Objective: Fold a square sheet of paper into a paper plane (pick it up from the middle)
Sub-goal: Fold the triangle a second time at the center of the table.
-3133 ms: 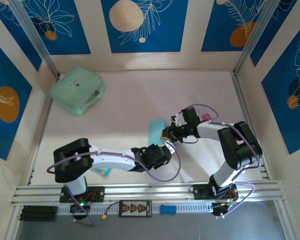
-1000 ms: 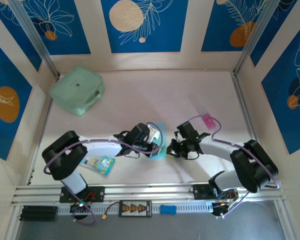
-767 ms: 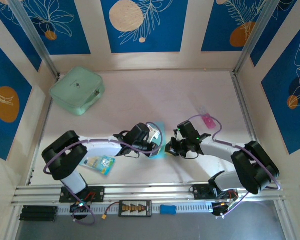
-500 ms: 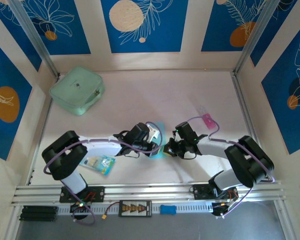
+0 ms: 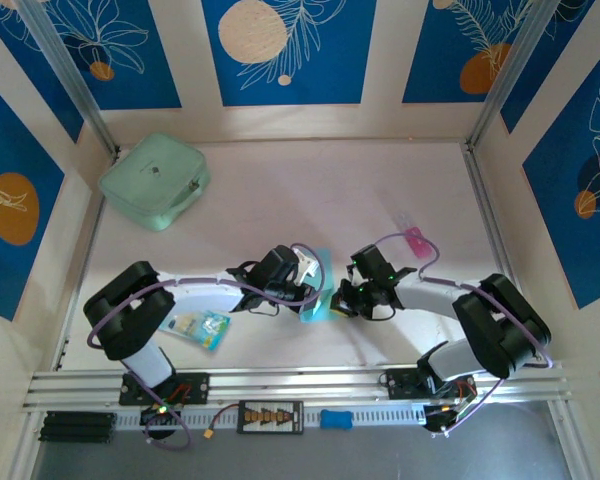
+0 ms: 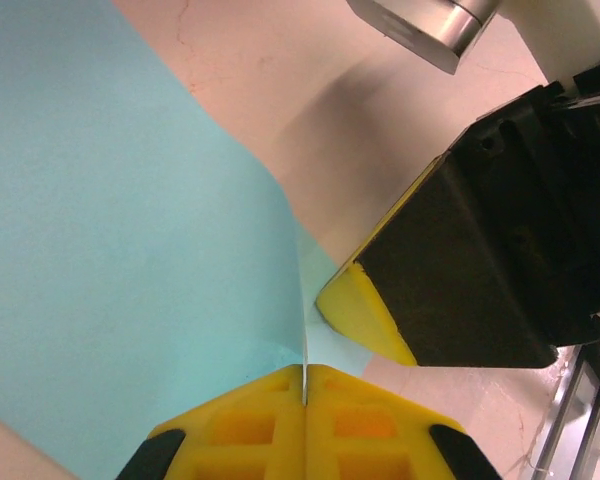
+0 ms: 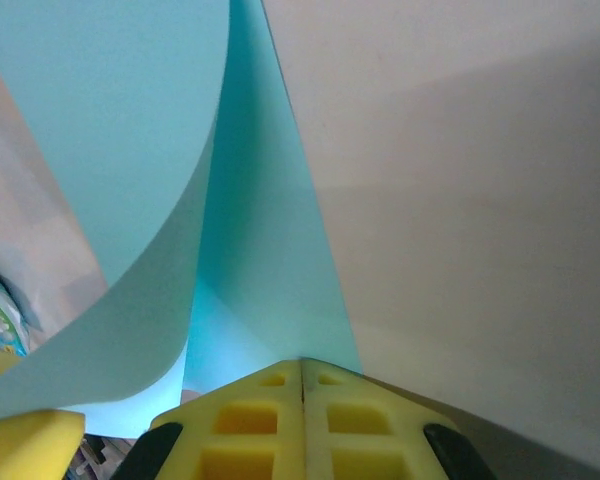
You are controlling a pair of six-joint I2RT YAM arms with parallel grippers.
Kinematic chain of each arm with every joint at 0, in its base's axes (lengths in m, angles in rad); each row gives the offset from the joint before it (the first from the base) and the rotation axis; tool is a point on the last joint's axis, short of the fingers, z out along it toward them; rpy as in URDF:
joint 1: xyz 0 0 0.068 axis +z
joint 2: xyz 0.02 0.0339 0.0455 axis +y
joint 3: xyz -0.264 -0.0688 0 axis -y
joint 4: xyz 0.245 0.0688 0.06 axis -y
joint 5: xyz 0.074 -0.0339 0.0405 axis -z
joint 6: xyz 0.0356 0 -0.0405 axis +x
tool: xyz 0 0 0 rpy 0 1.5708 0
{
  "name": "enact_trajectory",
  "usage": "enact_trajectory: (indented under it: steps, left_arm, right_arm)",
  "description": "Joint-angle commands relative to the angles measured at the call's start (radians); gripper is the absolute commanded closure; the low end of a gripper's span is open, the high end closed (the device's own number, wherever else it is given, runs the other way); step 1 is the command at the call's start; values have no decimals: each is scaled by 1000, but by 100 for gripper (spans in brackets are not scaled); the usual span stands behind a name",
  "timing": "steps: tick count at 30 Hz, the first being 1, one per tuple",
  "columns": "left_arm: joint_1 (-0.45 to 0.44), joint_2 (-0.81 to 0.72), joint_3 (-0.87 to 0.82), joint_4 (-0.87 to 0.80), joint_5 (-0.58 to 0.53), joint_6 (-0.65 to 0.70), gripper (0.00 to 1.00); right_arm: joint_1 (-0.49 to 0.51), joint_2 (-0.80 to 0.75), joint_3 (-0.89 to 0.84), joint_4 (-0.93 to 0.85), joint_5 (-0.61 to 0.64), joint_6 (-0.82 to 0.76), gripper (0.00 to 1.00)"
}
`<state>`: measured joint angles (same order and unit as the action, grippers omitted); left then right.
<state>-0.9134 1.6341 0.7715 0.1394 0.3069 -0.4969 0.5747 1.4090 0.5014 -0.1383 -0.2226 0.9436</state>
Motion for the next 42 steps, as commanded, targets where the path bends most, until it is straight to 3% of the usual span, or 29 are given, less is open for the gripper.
enact_trajectory:
  steps: [1,7,24,42]
  left_arm:
    - [11,8,18,20,27,-13,100]
    - [9,16,20,26,42,-15,100]
    - [10,41,25,35,60,-15,100]
    - [11,25,45,-74,-13,69,100]
  right_arm:
    - [-2,-10,-37,-115,31,-10,96]
    - [0,-46,-71,-113,41,24,96]
    - [13,-85,-86,133,-58,72,95]
    - [22,-28,-76,-7,41,24,96]
